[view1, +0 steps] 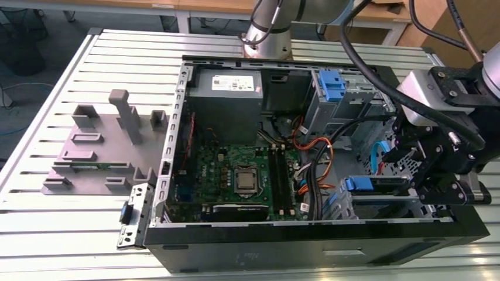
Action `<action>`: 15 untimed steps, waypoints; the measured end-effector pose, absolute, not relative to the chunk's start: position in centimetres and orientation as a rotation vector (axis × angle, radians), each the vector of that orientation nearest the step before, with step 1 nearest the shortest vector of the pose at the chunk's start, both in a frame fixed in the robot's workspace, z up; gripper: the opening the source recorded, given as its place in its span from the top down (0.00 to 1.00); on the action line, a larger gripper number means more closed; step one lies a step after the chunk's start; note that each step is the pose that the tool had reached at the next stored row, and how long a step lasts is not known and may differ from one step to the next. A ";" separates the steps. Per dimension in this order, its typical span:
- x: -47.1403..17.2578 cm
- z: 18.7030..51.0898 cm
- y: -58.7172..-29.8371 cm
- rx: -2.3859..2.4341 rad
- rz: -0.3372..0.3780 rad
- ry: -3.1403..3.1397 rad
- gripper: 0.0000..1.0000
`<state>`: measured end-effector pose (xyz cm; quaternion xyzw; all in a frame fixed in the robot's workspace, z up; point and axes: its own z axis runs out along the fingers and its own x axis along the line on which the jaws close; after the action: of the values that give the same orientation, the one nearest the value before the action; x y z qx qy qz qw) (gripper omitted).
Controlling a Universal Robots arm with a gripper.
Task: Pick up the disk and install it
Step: 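Insert the first disk wire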
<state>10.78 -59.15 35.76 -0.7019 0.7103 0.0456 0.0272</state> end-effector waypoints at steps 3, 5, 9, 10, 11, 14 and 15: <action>10.8 35.8 -59.1 -2.168 0.141 2.194 0.45; 10.8 35.8 -59.1 -2.168 0.141 2.194 0.45; 10.8 35.8 -59.1 -2.168 0.141 2.194 0.45; 10.8 35.8 -59.1 -2.168 0.141 2.194 0.45; 10.8 35.9 -59.2 -2.168 0.140 2.194 0.45; 10.8 36.2 -59.1 -2.168 0.141 2.194 0.45; 10.8 36.3 -59.1 -2.168 0.141 2.194 0.45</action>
<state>10.78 -59.15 36.27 -0.7019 0.7103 0.0455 0.0271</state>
